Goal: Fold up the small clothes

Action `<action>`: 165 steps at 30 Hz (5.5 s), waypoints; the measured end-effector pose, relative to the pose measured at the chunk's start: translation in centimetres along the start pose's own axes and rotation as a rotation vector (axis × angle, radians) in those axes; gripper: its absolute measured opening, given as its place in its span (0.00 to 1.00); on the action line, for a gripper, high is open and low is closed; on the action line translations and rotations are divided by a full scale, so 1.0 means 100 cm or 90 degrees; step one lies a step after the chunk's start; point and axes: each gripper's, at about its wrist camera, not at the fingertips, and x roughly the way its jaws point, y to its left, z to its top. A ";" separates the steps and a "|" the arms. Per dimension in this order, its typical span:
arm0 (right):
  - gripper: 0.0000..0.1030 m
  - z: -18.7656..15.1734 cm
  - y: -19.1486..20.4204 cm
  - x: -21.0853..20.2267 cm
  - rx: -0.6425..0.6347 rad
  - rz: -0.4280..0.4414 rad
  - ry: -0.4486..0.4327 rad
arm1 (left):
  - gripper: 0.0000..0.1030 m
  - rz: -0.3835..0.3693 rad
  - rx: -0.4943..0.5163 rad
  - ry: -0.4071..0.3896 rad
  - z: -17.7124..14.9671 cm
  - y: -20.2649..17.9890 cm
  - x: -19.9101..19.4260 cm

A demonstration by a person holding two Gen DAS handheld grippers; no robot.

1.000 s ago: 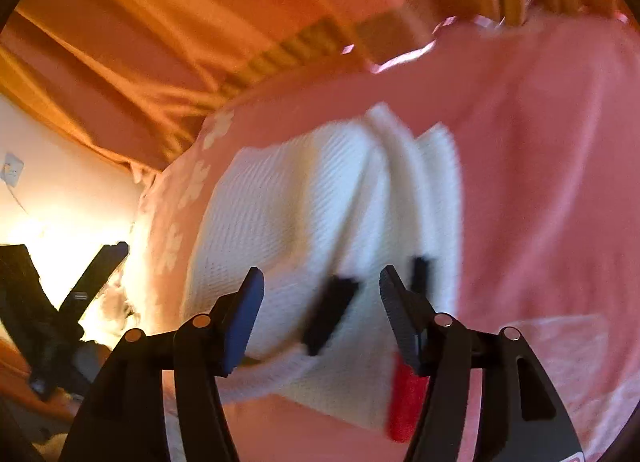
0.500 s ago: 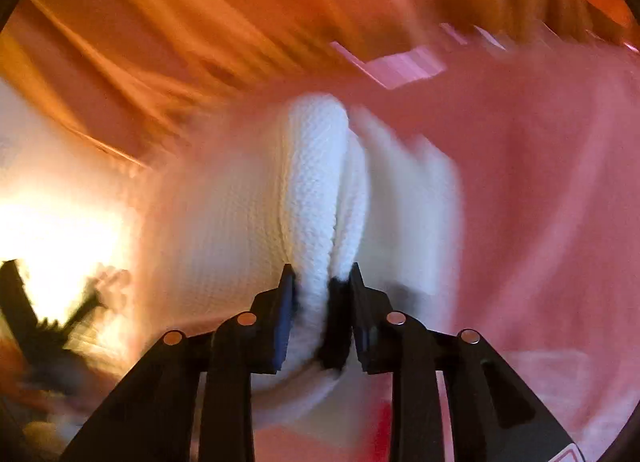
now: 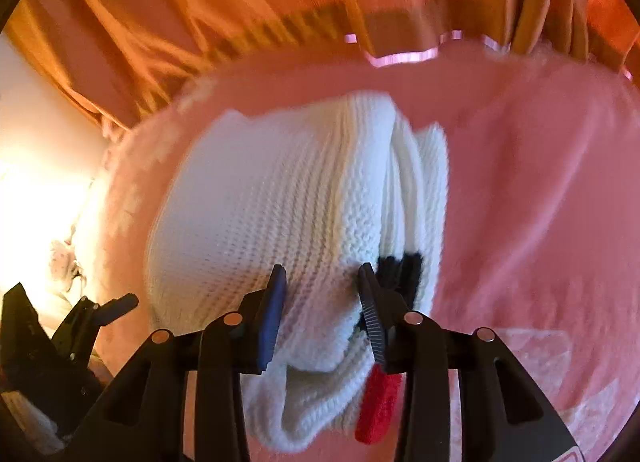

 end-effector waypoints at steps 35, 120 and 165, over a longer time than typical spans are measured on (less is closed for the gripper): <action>0.09 -0.065 -0.005 -0.056 -0.020 -0.051 0.028 | 0.82 0.038 -0.036 0.016 0.020 0.014 -0.009; 0.33 -0.014 0.014 -0.171 0.111 0.113 -0.263 | 0.45 -0.239 -0.154 -0.112 0.126 0.016 -0.079; 0.00 0.024 0.156 0.034 -0.162 -0.016 -0.019 | 0.73 0.218 -0.131 -0.015 0.046 0.146 0.018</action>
